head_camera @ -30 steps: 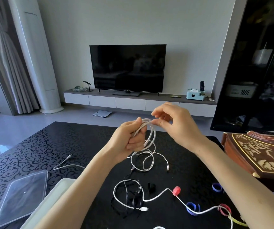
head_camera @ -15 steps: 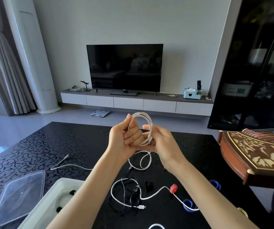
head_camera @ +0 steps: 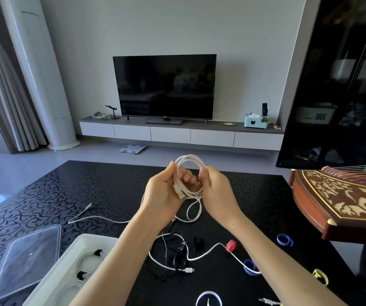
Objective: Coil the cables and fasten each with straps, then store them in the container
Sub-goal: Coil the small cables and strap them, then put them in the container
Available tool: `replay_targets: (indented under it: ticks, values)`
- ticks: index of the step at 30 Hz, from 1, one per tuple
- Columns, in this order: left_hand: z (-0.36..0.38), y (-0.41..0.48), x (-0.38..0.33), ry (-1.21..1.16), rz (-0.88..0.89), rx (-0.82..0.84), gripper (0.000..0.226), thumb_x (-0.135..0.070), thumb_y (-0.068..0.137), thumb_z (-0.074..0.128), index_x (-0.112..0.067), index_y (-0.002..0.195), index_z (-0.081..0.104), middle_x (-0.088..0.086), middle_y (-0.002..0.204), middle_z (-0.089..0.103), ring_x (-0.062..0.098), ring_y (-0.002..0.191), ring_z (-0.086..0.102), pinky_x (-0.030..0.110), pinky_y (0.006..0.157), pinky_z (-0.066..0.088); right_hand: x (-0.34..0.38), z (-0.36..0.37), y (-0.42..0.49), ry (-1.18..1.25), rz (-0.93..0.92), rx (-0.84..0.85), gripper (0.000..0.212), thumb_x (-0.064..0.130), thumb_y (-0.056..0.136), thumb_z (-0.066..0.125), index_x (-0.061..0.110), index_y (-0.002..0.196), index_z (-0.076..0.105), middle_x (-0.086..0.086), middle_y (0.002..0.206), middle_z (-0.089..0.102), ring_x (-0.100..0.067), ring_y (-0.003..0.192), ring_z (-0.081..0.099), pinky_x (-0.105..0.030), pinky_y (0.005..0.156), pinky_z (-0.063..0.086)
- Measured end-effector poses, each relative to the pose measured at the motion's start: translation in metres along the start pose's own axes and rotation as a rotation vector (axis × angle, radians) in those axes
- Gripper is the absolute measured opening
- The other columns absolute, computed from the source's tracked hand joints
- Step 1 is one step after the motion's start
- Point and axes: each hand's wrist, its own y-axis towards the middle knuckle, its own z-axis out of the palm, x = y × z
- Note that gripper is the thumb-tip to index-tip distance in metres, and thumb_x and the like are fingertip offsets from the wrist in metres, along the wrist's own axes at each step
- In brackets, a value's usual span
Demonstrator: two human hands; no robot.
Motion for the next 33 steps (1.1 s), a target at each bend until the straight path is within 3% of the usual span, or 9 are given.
replay_targets:
  ticks: [4,7,11,15,20,23,26,29,33]
  values:
    - [-0.016,-0.006,-0.008,0.474,-0.057,-0.004,0.053,-0.034,0.102,0.027,0.001,0.093,0.067,0.015,0.084,0.07,0.024,0.078,0.066,0.036,0.077,0.05,-0.012,-0.017,-0.005,-0.228,-0.088,0.172,0.03,0.029,0.103,0.031,0.02,0.078,0.045,0.006,0.063,0.048,-0.01,0.055,0.045,-0.024,0.051,0.033]
    - [-0.013,-0.002,-0.013,0.726,-0.082,-0.044,0.043,-0.034,0.102,0.03,-0.003,0.11,0.06,0.016,0.081,0.069,0.025,0.073,0.068,0.035,0.078,0.055,-0.016,-0.021,-0.013,-0.454,-0.211,0.351,0.017,0.019,0.101,0.039,0.017,0.085,0.044,0.006,0.07,0.048,-0.015,0.062,0.048,-0.029,0.056,0.039]
    - [0.002,-0.005,0.008,1.064,-0.205,-0.005,0.034,-0.027,0.103,0.032,-0.008,0.087,0.056,0.006,0.061,0.053,0.015,0.05,0.049,0.025,0.054,0.046,-0.031,-0.02,-0.021,-0.621,-0.405,0.331,0.008,0.001,0.092,0.049,0.002,0.095,0.057,-0.008,0.074,0.056,-0.018,0.065,0.045,-0.024,0.056,0.032]
    - [-0.003,-0.008,0.039,1.039,-0.222,-0.076,0.029,-0.023,0.102,0.036,-0.01,0.079,0.048,0.0,0.062,0.036,0.012,0.052,0.033,0.025,0.05,0.034,-0.055,-0.018,-0.031,-0.645,-0.46,0.29,0.009,-0.005,0.083,0.061,0.002,0.081,0.057,-0.011,0.063,0.057,-0.014,0.057,0.039,-0.028,0.048,0.037]
    - [-0.015,-0.015,0.07,1.302,-0.072,-0.132,0.031,-0.022,0.099,0.038,-0.011,0.072,0.049,-0.002,0.063,0.044,0.012,0.055,0.04,0.027,0.057,0.035,-0.078,-0.018,-0.042,-0.435,-0.299,0.368,0.026,0.024,0.098,0.049,0.01,0.077,0.054,0.002,0.072,0.049,-0.013,0.068,0.041,-0.028,0.062,0.032]
    - [-0.019,-0.021,0.084,1.476,0.027,-0.088,0.035,-0.021,0.1,0.037,-0.013,0.066,0.047,-0.003,0.06,0.045,0.01,0.053,0.039,0.025,0.05,0.028,-0.087,-0.017,-0.052,-0.421,-0.284,0.376,0.026,0.025,0.097,0.05,0.014,0.075,0.052,0.008,0.067,0.044,-0.011,0.066,0.04,-0.028,0.062,0.031]
    - [-0.028,-0.023,0.094,1.482,0.049,-0.098,0.04,-0.021,0.099,0.041,-0.016,0.059,0.041,-0.004,0.056,0.043,0.009,0.052,0.038,0.022,0.049,0.028,-0.093,-0.019,-0.066,-0.256,-0.134,0.311,0.016,0.029,0.093,0.058,0.015,0.095,0.066,0.016,0.072,0.052,0.002,0.067,0.047,-0.019,0.065,0.037]
    - [-0.055,-0.031,0.095,1.355,-0.007,-0.257,0.039,-0.022,0.099,0.043,-0.013,0.06,0.042,-0.005,0.054,0.04,0.01,0.051,0.036,0.021,0.049,0.028,-0.111,-0.023,-0.098,-0.215,-0.015,0.106,0.034,0.034,0.088,0.063,0.015,0.116,0.064,0.008,0.089,0.064,-0.004,0.078,0.055,-0.021,0.073,0.046]
    - [-0.094,-0.039,0.098,0.997,-0.125,-0.451,0.038,-0.021,0.097,0.045,-0.013,0.06,0.042,-0.003,0.054,0.035,0.015,0.052,0.03,0.03,0.058,0.029,-0.148,-0.003,-0.152,-0.534,-0.206,0.519,0.029,0.043,0.077,0.066,0.015,0.083,0.07,0.004,0.078,0.064,-0.017,0.079,0.055,-0.031,0.069,0.049]
